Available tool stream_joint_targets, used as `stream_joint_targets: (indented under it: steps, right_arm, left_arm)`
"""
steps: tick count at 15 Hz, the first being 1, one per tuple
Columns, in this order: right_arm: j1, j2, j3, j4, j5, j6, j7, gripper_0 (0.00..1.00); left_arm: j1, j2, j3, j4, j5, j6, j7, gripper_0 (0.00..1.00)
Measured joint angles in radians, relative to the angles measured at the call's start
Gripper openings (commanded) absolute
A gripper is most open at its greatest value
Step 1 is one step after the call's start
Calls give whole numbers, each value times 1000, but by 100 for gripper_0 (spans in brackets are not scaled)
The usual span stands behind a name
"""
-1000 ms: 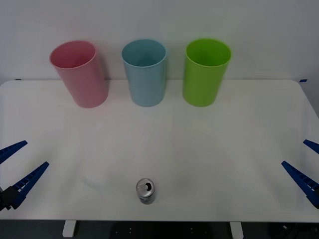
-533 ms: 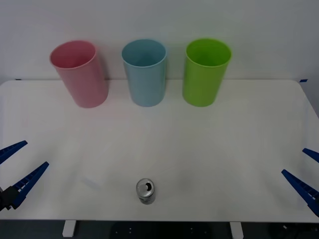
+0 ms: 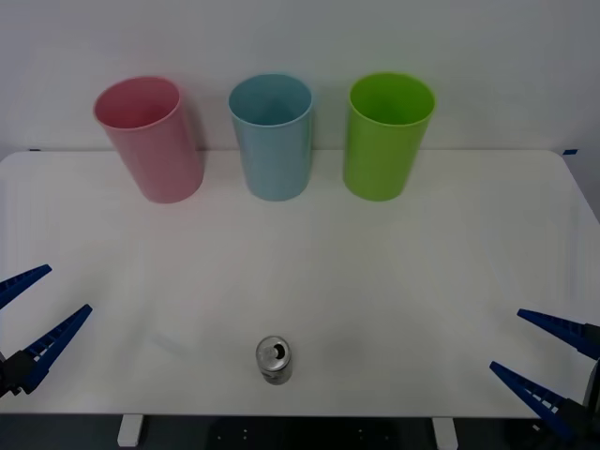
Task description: Grasp the object on the table and drop it into the matching bin: aluminum can to the light blue bin, PET bottle to the pink bin.
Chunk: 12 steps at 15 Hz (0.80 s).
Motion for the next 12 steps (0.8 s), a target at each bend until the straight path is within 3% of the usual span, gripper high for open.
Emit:
stream_joint_targets:
  steps: [7,12]
  right_arm:
    - [-55,0,125,6,74,-20,119,100]
    - [-164,1,236,129,98,-61,171,100]
  left_arm:
    - [0,0,0,0,0,0,0,100]
    - [0,0,0,0,0,0,0,100]
